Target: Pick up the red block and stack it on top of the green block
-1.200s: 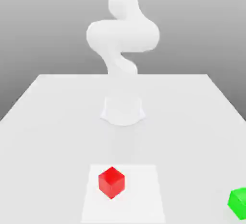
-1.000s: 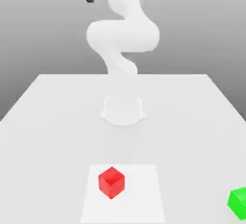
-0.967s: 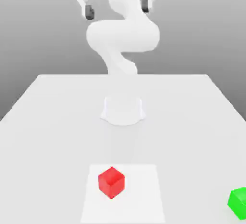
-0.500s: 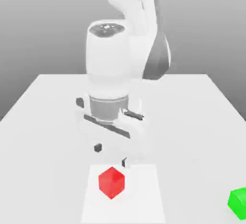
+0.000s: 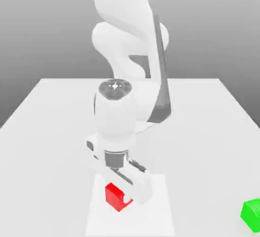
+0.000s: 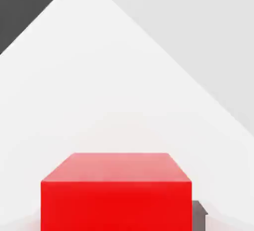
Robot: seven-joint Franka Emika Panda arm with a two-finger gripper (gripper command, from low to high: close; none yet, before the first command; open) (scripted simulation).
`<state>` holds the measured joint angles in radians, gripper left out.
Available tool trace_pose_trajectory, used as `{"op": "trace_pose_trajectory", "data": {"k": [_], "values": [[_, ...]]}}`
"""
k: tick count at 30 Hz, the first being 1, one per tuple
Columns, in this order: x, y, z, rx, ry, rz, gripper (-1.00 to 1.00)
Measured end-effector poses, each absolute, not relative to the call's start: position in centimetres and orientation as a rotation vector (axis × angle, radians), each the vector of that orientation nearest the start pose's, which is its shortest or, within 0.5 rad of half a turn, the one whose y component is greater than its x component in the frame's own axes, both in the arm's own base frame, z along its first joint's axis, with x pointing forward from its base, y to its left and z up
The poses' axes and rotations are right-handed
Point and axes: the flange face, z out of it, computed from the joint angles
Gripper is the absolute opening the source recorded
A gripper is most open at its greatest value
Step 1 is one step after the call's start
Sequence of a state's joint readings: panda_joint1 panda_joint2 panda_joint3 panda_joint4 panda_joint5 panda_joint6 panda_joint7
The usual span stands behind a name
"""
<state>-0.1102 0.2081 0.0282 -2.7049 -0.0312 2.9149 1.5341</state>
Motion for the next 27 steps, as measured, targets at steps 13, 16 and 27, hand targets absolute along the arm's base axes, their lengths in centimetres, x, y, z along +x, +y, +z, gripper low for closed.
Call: {"op": "trace_pose_trajectory", "data": {"k": [13,16,27], "values": [[45.8,12.3,22.4,-2.897,1.270,-0.008,-1.00],[46.3,18.5,23.0,-3.035,0.882,-0.004,-1.00],[45.3,30.3,18.8,-3.138,0.141,0.001,1.00]]}}
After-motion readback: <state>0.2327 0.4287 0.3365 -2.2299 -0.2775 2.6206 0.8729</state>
